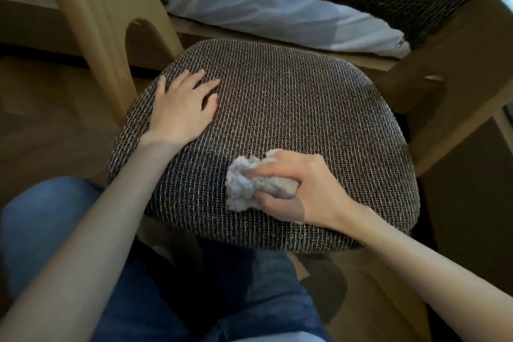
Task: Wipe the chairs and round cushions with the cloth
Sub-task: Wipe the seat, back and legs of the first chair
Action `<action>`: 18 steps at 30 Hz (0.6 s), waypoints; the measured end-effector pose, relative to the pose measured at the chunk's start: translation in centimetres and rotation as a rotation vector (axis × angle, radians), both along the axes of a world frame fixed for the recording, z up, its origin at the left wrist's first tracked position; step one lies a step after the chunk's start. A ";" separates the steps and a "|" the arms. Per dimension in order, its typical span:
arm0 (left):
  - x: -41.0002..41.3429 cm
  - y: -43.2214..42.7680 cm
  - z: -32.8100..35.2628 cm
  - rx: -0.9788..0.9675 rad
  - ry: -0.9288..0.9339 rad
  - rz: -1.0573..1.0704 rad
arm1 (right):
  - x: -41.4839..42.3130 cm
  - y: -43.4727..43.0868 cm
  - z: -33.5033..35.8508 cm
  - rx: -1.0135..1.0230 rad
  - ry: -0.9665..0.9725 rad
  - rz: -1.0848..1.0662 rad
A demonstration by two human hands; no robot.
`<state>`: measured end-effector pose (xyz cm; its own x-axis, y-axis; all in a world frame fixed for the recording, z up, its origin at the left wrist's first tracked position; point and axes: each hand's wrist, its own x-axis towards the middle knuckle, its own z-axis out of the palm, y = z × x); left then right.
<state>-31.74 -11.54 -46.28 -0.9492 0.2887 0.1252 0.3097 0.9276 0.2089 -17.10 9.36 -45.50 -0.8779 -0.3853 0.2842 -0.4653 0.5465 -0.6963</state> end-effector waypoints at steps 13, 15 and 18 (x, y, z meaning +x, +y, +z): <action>0.6 -2.8 0.1 0.059 -0.060 0.058 | -23.0 0.3 -1.4 0.099 0.132 -0.676; 0.6 -3.2 0.1 0.061 -0.069 0.055 | -25.4 -0.2 -1.5 0.086 0.114 -0.768; 0.7 -3.5 0.2 0.075 -0.078 0.052 | -26.7 -0.7 -1.2 0.160 0.090 -0.774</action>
